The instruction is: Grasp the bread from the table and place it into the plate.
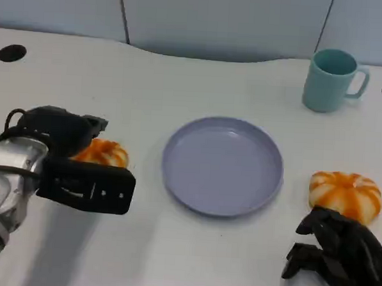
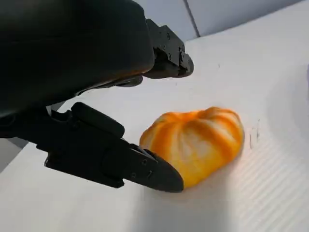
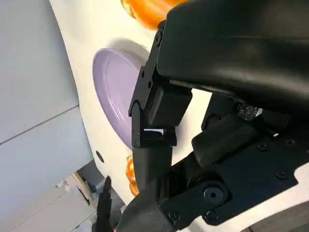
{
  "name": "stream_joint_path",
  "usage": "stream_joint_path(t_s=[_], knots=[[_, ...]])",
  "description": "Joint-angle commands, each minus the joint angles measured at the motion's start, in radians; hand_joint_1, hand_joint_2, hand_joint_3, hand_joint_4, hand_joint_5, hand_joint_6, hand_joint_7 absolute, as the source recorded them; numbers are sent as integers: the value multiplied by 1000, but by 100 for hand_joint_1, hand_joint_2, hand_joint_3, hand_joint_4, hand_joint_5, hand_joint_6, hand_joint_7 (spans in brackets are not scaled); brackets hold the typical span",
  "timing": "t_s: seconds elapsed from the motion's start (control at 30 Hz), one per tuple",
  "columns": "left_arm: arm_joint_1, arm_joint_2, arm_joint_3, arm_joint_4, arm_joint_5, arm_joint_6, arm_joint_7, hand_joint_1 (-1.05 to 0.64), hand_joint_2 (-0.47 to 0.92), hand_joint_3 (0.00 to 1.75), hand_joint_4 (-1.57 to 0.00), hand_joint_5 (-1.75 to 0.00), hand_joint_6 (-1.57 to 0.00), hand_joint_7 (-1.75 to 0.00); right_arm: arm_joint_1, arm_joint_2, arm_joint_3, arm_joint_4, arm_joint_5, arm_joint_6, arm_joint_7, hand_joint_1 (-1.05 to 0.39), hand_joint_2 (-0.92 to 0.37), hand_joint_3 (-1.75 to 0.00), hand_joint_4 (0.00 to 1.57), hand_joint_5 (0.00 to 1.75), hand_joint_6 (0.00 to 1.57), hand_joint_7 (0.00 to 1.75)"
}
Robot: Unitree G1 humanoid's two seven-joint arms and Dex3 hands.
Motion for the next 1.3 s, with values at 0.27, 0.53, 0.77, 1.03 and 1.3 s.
stream_joint_path(t_s=[0.27,0.53,0.77,1.03,1.3], knots=[[-204,-116,-98,392,-28,-18,139,-68,83,0,-15,-5,-20,-1,17,-17,-19,-14,16,12,7,-88,-75,0,143,84,122,89],[-312,-172,-150,624,-49,-66,219,-72,82,0,-14,-4,-23,-1,20,-19,-17,-4,7,-10,18,-88,-76,-1,142,85,119,90],[-353,-195,-169,716,-83,-77,210,-68,80,0,-16,-4,-24,-1,24,-22,-14,-11,5,-10,20,-88,-77,-1,141,86,120,90],[-371,-207,-179,766,-116,-71,174,-69,82,0,-15,-3,-23,0,41,-24,-12,-27,10,-7,29,-87,-77,-1,141,86,120,89],[-338,-227,-192,789,-124,-64,201,-67,83,0,-16,-2,-23,-1,87,-30,-16,-94,20,25,23,-88,-77,0,139,90,119,92]])
